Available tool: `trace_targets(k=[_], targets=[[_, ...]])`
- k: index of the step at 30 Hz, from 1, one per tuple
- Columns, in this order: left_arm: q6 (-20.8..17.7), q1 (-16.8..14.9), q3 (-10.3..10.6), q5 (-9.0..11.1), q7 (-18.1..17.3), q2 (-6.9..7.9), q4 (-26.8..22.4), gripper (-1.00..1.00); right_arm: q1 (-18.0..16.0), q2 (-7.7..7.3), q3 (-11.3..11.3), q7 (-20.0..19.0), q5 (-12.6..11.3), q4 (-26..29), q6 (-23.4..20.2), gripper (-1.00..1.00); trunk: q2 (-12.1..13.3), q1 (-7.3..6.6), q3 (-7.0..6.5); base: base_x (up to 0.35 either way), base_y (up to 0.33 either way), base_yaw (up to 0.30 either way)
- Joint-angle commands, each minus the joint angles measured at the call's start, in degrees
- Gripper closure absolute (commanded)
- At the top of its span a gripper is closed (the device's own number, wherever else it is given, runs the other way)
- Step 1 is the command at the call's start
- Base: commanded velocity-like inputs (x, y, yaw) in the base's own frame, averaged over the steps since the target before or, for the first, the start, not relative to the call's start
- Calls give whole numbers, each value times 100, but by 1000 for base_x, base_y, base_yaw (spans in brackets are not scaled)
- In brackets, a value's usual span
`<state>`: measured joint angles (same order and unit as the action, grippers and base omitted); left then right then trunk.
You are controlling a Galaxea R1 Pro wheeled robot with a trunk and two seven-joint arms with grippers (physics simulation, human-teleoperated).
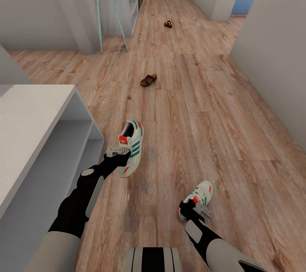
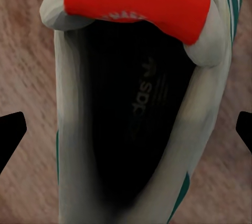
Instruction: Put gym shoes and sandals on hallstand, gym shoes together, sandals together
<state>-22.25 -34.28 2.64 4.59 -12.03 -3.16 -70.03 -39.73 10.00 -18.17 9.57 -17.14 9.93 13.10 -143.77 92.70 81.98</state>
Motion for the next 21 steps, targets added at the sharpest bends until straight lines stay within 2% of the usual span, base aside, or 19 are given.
trace_targets(k=[1, 8, 9, 21], targets=[[-2, 0, 0, 0, -1, 0, -1, 100, 0, 0, 0, 0, 0, 0, 0, -100, 0, 0, 0, 0, 0, 4], [-5, 0, 0, 5, -1, 6, -7, 100, 0, 0, -2, 1, 0, 0, 0, -100, 0, 0, 2, 0, 0, 2], [-5, 0, 0, 6, -1, 7, -8, 100, 0, 0, -2, 1, 0, 0, 0, 100, 0, 0, 2, 0, 0, 0], [-7, 0, 0, 7, -2, 8, -18, 100, 0, 0, -10, 1, -3, 0, 0, 100, 0, 0, 2, 0, 0, 0]])
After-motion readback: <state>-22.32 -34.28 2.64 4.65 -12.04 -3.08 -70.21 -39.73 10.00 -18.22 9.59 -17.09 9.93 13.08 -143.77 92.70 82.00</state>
